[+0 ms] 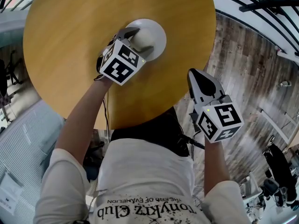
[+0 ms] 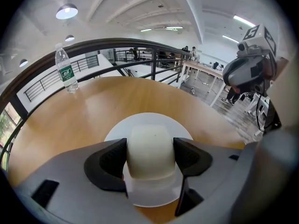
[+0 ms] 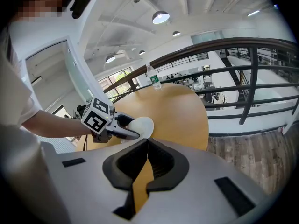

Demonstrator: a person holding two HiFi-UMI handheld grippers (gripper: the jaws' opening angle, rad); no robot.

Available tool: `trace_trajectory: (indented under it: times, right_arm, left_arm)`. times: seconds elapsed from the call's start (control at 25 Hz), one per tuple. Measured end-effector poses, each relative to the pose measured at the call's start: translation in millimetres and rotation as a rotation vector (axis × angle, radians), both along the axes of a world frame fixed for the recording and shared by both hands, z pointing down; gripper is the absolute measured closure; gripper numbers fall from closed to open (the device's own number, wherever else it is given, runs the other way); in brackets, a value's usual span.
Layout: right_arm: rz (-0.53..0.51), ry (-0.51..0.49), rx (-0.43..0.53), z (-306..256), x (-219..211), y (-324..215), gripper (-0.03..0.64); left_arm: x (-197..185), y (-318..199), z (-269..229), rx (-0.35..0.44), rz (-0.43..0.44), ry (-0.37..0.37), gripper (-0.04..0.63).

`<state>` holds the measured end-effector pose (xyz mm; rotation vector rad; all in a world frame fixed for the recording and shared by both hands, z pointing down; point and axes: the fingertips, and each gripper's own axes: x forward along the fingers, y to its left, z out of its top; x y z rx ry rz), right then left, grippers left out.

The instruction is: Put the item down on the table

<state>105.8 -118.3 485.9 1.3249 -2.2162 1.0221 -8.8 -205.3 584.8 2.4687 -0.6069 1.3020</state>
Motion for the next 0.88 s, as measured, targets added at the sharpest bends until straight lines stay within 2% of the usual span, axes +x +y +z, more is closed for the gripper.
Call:
trace_trajectory:
  times: [0.32, 0.88]
  right_arm:
    - [0.003, 0.002, -0.005, 2.0, 3.3, 0.5, 0.591]
    - [-0.002, -0.009, -0.003, 2.1, 1.1, 3.4, 0.592]
  left_arm:
    - [0.0, -3.7, 3.0, -0.014, -0.024, 0.02, 0.268]
    - [0.9, -1.9, 3.9, -0.013, 0.005, 0.029, 0.268]
